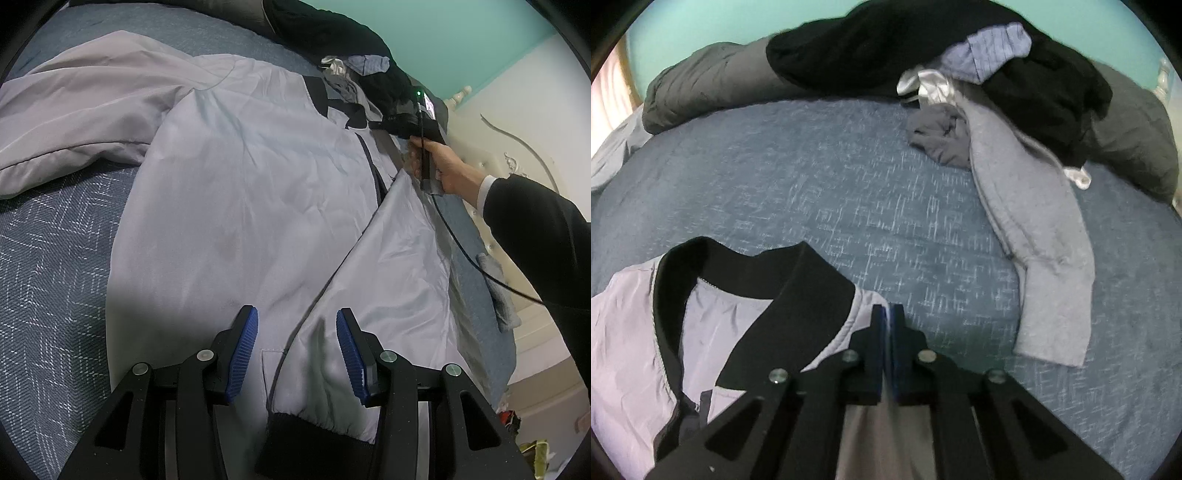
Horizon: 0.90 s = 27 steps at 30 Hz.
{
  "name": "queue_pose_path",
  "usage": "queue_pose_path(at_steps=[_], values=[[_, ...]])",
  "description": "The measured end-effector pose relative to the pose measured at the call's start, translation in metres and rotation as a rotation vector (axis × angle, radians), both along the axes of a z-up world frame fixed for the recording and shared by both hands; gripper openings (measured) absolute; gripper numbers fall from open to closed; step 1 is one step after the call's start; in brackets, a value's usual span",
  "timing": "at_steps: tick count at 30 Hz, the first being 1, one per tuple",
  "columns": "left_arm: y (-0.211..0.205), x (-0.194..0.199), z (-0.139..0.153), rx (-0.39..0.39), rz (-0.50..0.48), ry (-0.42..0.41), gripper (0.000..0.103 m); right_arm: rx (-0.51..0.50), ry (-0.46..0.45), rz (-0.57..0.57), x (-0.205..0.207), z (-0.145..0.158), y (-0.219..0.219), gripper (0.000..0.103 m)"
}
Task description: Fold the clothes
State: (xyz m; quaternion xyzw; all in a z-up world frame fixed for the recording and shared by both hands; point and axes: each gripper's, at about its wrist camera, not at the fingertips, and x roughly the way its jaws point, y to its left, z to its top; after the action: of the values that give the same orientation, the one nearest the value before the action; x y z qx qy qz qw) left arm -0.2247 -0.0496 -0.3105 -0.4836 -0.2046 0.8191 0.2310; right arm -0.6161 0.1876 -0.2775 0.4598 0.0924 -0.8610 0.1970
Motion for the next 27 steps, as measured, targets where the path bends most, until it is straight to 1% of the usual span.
queue_pose_path(at_steps=[1, 2, 3, 4, 5, 6, 8, 13, 14, 15, 16, 17, 18, 20, 27], values=[[-0.001, 0.001, 0.0, 0.001, 0.0, 0.0, 0.048, -0.021, 0.009, -0.003, 0.003, 0.004, 0.004, 0.007], [-0.001, 0.001, 0.001, 0.001, 0.0, -0.001, 0.048, -0.05, 0.022, -0.015, 0.004, 0.01, 0.013, 0.013], [-0.002, 0.001, 0.001, 0.002, 0.001, -0.001, 0.048, -0.083, 0.034, -0.031, 0.005, 0.015, 0.023, 0.026], [-0.002, 0.001, 0.001, 0.002, 0.001, 0.0, 0.048, -0.103, 0.028, -0.06, 0.003, 0.018, 0.035, 0.035], [-0.002, 0.001, 0.001, 0.001, 0.001, 0.0, 0.048, -0.12, 0.016, -0.092, 0.001, 0.02, 0.048, 0.047], [-0.003, 0.002, 0.001, 0.0, 0.001, 0.0, 0.048, -0.121, 0.006, -0.12, 0.0, 0.021, 0.059, 0.049], [-0.003, 0.003, 0.002, 0.001, 0.002, 0.0, 0.048, -0.119, -0.034, -0.144, 0.0, 0.017, 0.075, 0.049], [-0.003, 0.004, 0.002, -0.005, 0.001, 0.001, 0.048, -0.016, -0.102, -0.075, 0.01, -0.002, 0.083, 0.049], [-0.002, 0.002, 0.002, -0.006, 0.001, 0.001, 0.048, 0.005, -0.102, -0.063, 0.012, -0.006, 0.082, 0.047], [-0.001, 0.0, 0.002, -0.007, 0.001, 0.001, 0.048, 0.013, -0.096, -0.064, 0.013, -0.008, 0.083, 0.034], [-0.001, -0.001, 0.002, -0.008, 0.001, 0.001, 0.048, 0.015, -0.09, -0.069, 0.014, -0.009, 0.084, 0.024], [-0.001, -0.002, 0.002, -0.009, 0.001, 0.001, 0.048, 0.018, -0.083, -0.073, 0.015, -0.009, 0.085, 0.006], [0.0, -0.002, 0.002, -0.009, 0.001, 0.001, 0.048, 0.021, -0.073, -0.09, 0.016, -0.01, 0.087, 0.003], [0.0, -0.002, 0.002, -0.011, 0.0, 0.001, 0.048, 0.019, -0.051, -0.109, 0.019, -0.008, 0.091, 0.003], [-0.002, -0.001, 0.003, -0.012, -0.001, 0.002, 0.048, 0.044, -0.017, -0.175, 0.019, -0.01, 0.094, 0.002]])
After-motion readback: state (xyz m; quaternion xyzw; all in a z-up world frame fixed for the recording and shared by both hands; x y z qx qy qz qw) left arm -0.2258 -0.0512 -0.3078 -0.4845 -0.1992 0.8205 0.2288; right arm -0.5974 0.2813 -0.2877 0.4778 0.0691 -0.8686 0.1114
